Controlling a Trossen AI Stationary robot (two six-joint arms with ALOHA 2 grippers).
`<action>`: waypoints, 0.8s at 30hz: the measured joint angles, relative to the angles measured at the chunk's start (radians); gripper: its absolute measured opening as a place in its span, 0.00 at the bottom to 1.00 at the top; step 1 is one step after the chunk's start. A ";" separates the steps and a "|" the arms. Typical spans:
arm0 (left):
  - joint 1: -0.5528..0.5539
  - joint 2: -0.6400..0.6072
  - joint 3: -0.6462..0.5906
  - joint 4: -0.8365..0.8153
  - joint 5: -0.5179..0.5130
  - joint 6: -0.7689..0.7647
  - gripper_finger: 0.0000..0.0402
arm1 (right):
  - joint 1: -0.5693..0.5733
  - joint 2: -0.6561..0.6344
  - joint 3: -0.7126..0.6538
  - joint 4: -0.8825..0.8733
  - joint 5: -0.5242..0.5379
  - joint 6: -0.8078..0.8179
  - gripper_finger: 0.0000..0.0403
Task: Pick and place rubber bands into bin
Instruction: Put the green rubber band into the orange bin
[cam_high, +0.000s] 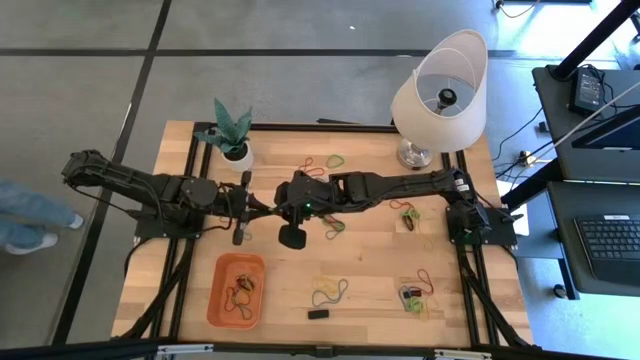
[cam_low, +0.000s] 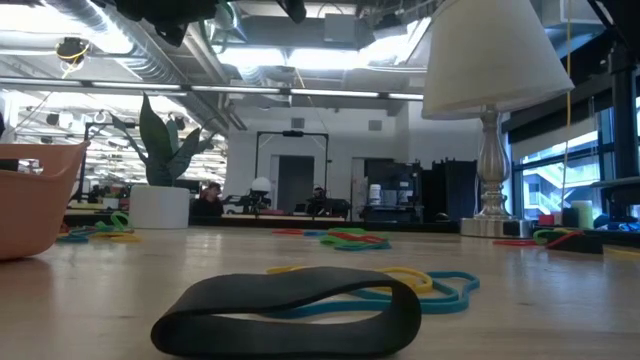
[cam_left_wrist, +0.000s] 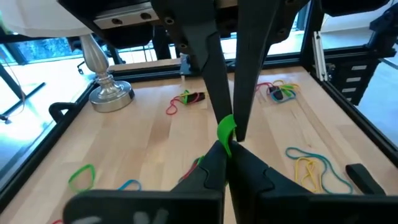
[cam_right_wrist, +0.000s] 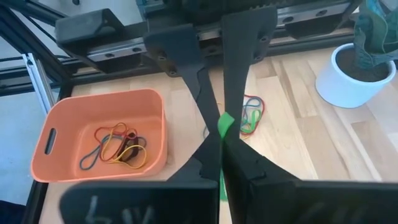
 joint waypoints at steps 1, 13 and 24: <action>0.000 0.000 0.000 0.000 0.000 0.000 0.01 | 0.000 0.000 0.000 0.000 -0.001 0.005 0.02; 0.001 0.000 0.000 -0.010 -0.011 -0.021 0.01 | 0.001 0.000 0.000 -0.045 -0.008 0.038 0.14; -0.003 -0.001 0.000 -0.029 -0.033 -0.092 0.01 | 0.016 0.000 0.000 -0.272 0.001 0.081 0.26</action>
